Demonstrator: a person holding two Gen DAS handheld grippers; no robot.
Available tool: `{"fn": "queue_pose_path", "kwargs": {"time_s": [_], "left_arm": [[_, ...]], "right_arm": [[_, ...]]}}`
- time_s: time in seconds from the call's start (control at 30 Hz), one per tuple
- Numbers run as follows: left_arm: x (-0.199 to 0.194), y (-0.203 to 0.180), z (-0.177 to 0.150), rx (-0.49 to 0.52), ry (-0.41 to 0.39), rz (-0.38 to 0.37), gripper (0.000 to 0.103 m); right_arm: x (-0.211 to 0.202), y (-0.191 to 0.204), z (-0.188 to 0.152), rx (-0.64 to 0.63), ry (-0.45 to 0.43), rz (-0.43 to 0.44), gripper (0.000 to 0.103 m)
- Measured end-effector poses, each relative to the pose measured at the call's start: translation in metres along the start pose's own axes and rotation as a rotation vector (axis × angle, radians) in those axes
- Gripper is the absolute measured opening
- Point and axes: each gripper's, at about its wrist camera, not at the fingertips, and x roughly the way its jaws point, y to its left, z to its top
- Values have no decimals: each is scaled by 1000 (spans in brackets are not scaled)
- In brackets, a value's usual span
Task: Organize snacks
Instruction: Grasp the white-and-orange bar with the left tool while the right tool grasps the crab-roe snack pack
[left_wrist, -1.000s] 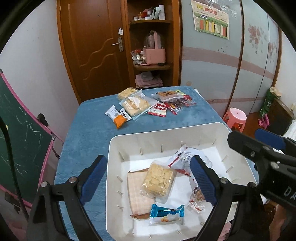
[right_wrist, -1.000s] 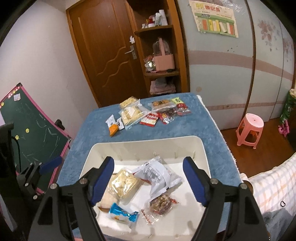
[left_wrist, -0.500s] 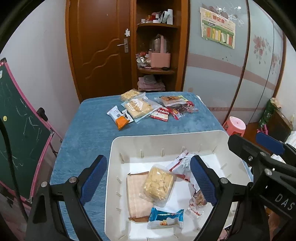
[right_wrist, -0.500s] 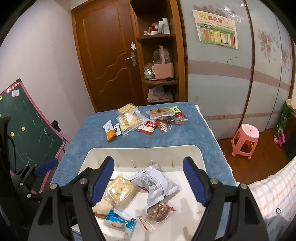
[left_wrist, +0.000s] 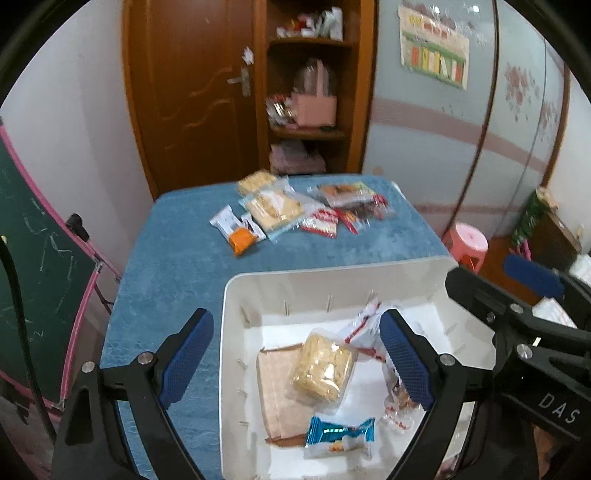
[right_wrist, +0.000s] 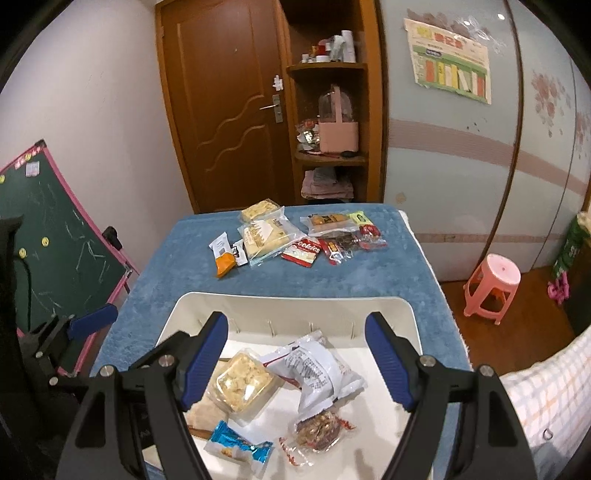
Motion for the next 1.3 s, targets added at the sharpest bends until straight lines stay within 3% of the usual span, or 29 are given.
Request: {"fn": "queue_pose_path", "kwargs": {"time_s": [0.3, 0.43, 0.53, 0.67, 0.77, 0.93, 1.3], "left_arm": [[2, 11, 26, 13, -25, 11, 91], [5, 19, 47, 29, -34, 28, 91], [9, 31, 69, 14, -30, 27, 91], [15, 55, 102, -31, -28, 31, 91], [28, 76, 126, -75, 0, 29, 91], [64, 108, 152, -146, 70, 86, 91], [192, 147, 183, -237, 284, 134, 91]], "right_arm": [[12, 3, 25, -12, 16, 23, 78], [17, -3, 41, -1, 2, 44, 89], [23, -10, 55, 6, 2, 80, 90], [35, -16, 79, -24, -5, 22, 90], [49, -23, 103, -47, -5, -17, 90], [76, -32, 139, -62, 12, -36, 90], [196, -48, 202, -49, 157, -49, 90]]}}
